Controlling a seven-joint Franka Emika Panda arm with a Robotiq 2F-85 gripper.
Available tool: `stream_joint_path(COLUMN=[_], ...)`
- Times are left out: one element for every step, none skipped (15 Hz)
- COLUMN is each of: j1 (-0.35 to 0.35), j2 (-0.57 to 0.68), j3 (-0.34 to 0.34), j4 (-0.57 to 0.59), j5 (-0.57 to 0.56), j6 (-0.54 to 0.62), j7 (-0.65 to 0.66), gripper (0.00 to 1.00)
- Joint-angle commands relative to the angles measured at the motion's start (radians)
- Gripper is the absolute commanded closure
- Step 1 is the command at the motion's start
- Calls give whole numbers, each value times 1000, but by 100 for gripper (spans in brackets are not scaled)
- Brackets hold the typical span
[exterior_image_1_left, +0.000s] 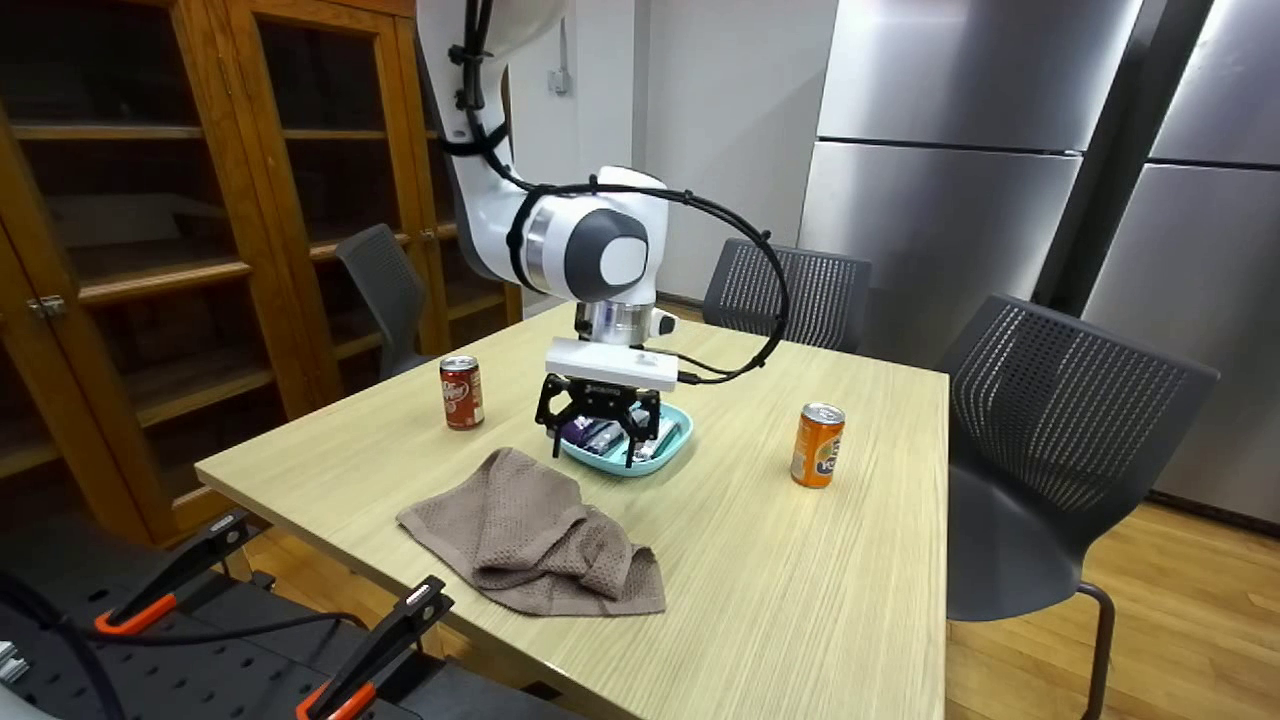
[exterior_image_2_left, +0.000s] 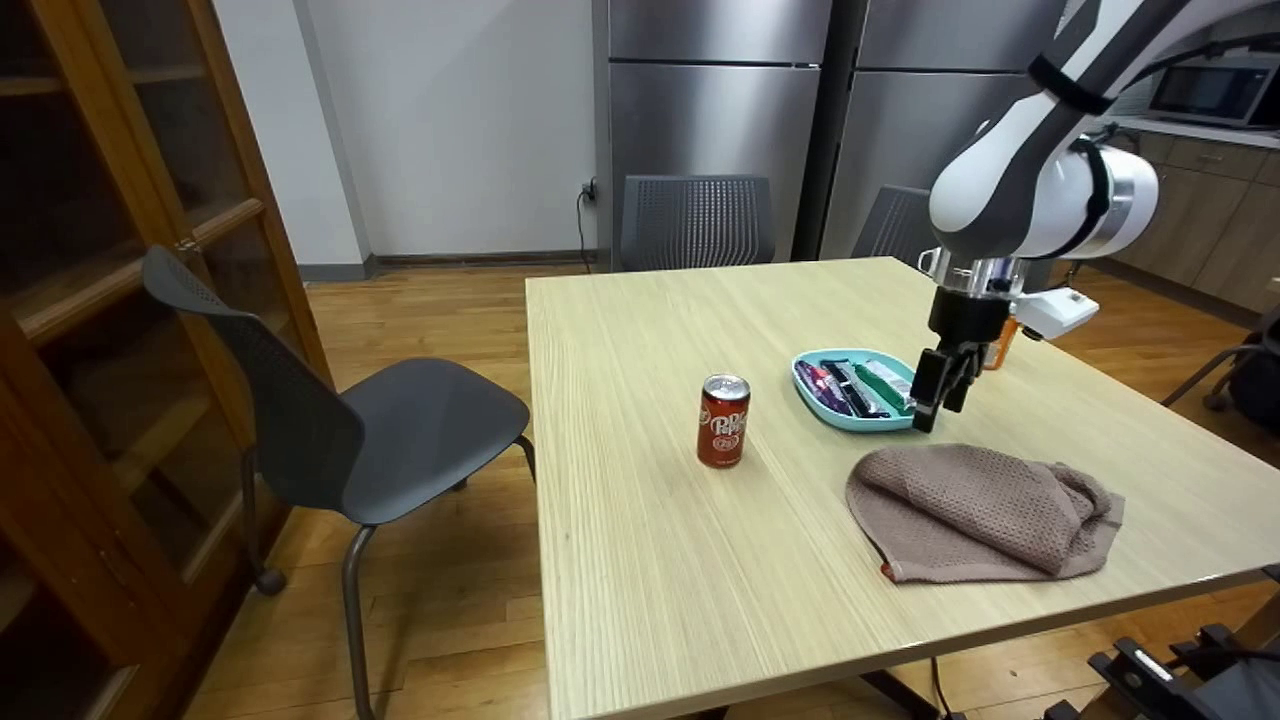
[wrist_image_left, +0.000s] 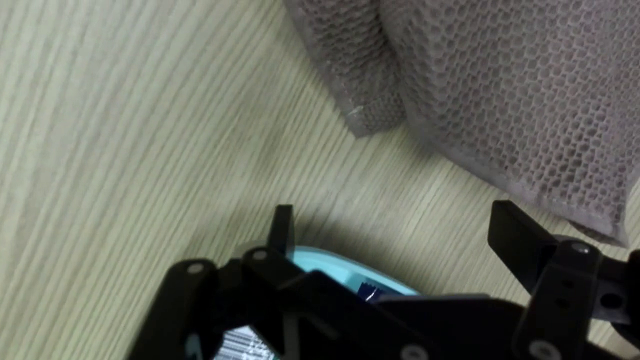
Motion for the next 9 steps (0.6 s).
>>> stream_joint_path(j1=[-54, -62, -64, -63, -58, -54, -54, -55, -57], j2=[-22, -21, -20, -23, -26, -28, -30, -33, -34], j3=[37, 42, 44, 44, 42, 43, 47, 53, 57], j4=[-35, -40, -43, -50, -59, -70, -81, -91, -100], j5=[8, 10, 10, 11, 7, 5, 5, 6, 8], j6=[-12, -15, -20, -27, -26, -26, -24, -24, -23], j7=[-100, -123, -141, -154, -168, -183, -202, -218, -236], gripper=[0, 0, 0, 0, 0, 0, 0, 0, 0])
